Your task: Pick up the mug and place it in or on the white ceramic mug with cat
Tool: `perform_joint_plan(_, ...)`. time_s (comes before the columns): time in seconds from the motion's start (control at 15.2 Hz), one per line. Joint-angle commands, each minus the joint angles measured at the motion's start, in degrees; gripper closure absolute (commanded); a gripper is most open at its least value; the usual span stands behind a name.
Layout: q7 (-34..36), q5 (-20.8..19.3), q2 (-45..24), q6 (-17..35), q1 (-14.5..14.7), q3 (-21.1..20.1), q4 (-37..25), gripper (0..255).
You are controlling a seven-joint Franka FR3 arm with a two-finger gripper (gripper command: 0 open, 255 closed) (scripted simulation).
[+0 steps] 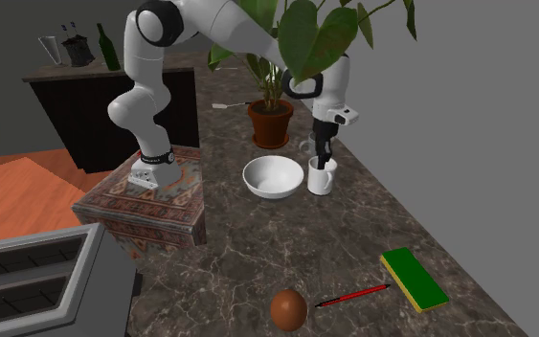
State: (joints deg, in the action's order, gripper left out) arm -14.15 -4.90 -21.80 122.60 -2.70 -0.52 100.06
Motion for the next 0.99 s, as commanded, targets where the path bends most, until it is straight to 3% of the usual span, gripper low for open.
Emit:
perform_joint_plan(0.0, -0.1, 0.0, 0.7, -1.0, 0.0, 0.0, -0.4, 255)
perform_joint_plan(0.92, -0.8, 0.4, 4.0, -10.5, 0.0, -0.1, -6.6, 255)
